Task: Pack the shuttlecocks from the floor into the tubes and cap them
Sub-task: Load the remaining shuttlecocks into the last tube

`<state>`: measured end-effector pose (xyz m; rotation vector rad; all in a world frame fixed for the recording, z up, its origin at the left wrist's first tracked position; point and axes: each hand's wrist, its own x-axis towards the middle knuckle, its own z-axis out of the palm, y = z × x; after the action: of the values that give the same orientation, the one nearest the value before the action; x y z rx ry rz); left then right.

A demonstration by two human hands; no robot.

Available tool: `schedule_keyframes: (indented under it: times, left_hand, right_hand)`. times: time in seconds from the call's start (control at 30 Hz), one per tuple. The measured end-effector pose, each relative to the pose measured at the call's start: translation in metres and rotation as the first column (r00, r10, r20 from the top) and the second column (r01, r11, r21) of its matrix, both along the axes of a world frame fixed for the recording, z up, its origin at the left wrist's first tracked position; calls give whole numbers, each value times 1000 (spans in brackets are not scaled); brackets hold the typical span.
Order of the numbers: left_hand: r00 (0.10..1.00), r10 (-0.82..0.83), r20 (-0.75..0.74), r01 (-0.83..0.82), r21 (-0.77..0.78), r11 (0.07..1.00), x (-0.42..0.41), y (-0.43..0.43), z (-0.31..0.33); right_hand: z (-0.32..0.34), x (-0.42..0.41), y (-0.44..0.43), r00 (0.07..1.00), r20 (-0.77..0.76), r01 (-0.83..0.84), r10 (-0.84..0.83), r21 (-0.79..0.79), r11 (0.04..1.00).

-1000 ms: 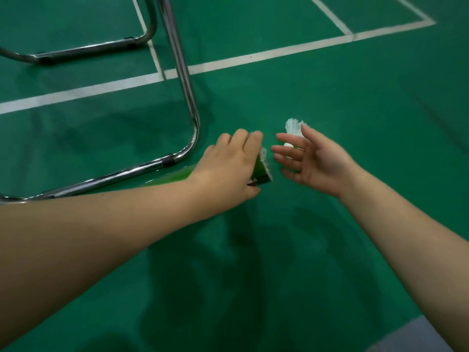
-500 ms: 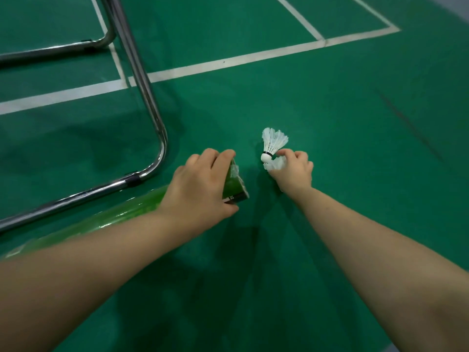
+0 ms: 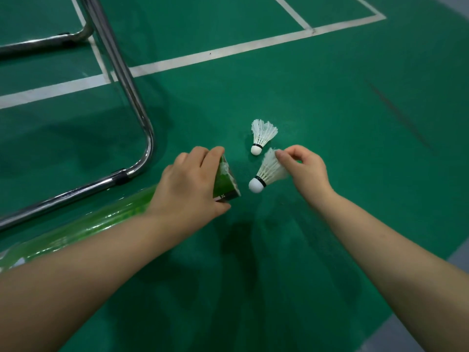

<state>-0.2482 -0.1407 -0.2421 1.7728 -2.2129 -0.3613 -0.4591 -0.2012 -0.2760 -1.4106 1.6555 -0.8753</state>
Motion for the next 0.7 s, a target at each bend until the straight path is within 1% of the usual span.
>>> schedule_keyframes:
  times: [0.07, 0.13, 0.2, 0.27, 0.3, 0.37, 0.4, 0.47, 0.53, 0.6, 0.7]
  left_hand:
    - [1000, 15, 7, -15, 4, 1000, 1, 1, 1]
    - [1000, 15, 16, -15, 1, 1000, 1, 2, 3]
    - [1000, 11, 24, -11, -6, 1000, 0, 4, 7]
    - [999, 18, 38, -19, 24, 1000, -3, 5, 13]
    - [999, 19, 44, -21, 36, 999, -4, 6, 14]
    - [999, 12, 41, -13, 33, 999, -6, 6, 16]
    - [999, 10, 34, -11, 28, 1000, -7, 7, 17]
    - [1000, 10, 29, -11, 33, 999, -7, 7, 18]
    - [999, 12, 32, -13, 40, 999, -6, 7, 19]
    - [1000, 20, 23, -20, 33, 999, -5, 7, 20]
    - [999, 31, 25, -31, 28, 999, -6, 8, 20]
  right_hand:
    - [16, 11, 12, 990, 138, 22, -10, -84, 996]
    - [27, 22, 23, 975, 222, 45, -8, -161, 986]
    - [34, 33, 33, 964, 265, 51, 7, -212, 976]
    - [37, 45, 41, 961, 271, 16, 54, -247, 969]
    - [39, 51, 43, 964, 253, -23, 86, -243, 970]
    - [40, 59, 47, 969, 199, -115, 147, -165, 980]
    - [43, 61, 49, 965, 204, -148, 166, -99, 984]
    - [50, 62, 51, 943, 291, -173, 164, 4, 985]
    - [54, 57, 48, 927, 351, -151, 130, 33, 988]
    - [56, 52, 45, 918, 373, -157, 131, 40, 987]
    - [59, 51, 45, 900, 341, -316, 271, 81, 945]
